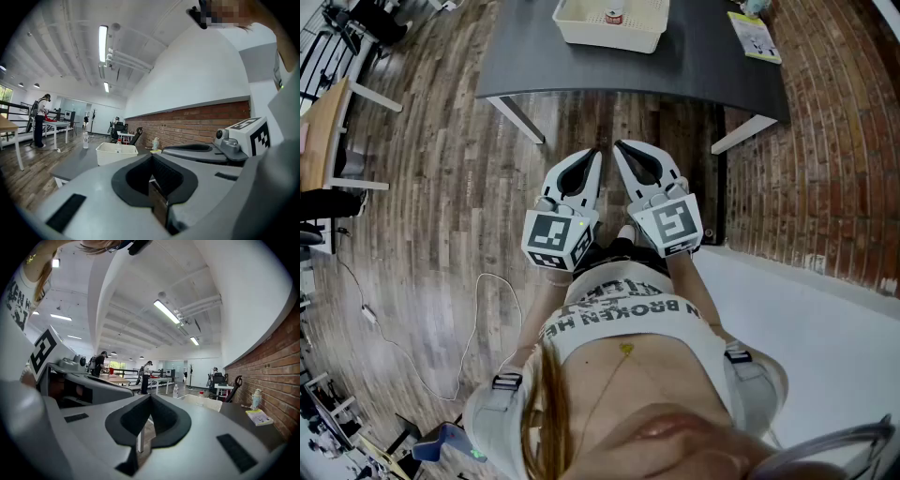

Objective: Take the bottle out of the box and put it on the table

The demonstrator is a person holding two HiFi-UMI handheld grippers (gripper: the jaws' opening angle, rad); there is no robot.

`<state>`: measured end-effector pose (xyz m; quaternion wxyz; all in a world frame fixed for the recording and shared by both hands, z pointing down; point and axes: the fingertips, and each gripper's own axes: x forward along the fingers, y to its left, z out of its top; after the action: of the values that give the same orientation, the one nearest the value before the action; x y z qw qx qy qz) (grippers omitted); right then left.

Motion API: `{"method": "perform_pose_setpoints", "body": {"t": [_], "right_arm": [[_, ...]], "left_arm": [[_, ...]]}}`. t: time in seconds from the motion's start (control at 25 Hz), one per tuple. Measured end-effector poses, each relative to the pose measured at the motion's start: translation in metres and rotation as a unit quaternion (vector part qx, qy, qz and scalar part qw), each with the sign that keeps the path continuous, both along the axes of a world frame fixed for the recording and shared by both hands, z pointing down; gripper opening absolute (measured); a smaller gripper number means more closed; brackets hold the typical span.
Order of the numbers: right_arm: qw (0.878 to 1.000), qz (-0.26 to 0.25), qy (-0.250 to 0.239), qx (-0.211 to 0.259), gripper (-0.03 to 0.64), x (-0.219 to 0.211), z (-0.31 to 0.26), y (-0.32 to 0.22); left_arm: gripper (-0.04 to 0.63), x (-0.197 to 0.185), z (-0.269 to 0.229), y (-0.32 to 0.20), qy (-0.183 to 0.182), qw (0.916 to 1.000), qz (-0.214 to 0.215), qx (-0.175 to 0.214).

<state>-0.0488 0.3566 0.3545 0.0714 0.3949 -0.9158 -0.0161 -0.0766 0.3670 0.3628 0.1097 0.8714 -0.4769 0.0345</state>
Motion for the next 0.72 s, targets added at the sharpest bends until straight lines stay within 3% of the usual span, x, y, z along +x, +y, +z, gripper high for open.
{"method": "perform_pose_setpoints", "body": {"t": [0.2,0.72], "right_arm": [[1.000,0.002,-0.025,0.004,0.009,0.011,-0.002,0.001],[1.000,-0.003,-0.024,0.002,0.009,0.032,0.005,-0.002]], "left_arm": [[0.003,0.008,0.000,0.001,0.004,1.0000,-0.002,0.002],[0.003,0.021,0.013,0.002,0.004,0.9997,-0.018,-0.017]]}}
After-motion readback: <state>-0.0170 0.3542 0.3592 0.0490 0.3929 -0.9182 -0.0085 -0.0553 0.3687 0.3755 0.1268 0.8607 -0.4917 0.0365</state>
